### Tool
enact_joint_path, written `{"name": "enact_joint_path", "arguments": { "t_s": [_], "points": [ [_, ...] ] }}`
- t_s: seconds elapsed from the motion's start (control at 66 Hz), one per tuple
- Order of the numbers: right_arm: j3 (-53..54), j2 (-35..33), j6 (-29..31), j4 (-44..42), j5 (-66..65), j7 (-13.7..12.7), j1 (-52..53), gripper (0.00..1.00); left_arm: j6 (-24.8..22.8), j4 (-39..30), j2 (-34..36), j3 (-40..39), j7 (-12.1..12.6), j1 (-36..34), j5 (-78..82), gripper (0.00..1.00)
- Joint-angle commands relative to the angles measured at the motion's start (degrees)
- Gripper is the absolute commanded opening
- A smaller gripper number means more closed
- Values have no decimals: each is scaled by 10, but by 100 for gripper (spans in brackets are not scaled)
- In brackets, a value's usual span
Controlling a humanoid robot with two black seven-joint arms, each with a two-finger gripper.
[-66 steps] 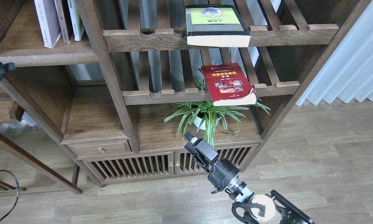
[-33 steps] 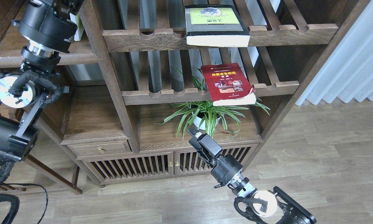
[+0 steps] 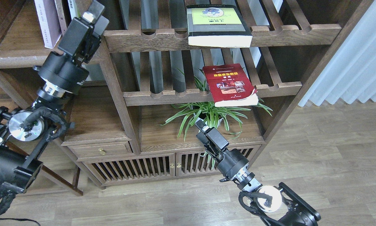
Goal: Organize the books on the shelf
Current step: 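Withdraw the left gripper from the upper shelf and lower it, then reach the right gripper to the red book and grip its edge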
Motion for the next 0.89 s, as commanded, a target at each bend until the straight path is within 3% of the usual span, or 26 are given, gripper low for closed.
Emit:
{"name": "enact_joint_path", "arguments": {
  "t_s": [0.0,0.379,0.819,0.879],
  "points": [
    [0,0,-1,-3,1,0,6,98,0,0,-7,10,1,28,8,100],
    [42,0,-16,-59,3,0,35,98,0,1,4,49,8,146,32,100],
    [72,0,-41,-89,32,1,72,98,0,1,15,78,12,191,45,100],
    [85,0,-70,-93,33,1,85,98,0,1,14,82,25,186,48,100]
  ]
}}
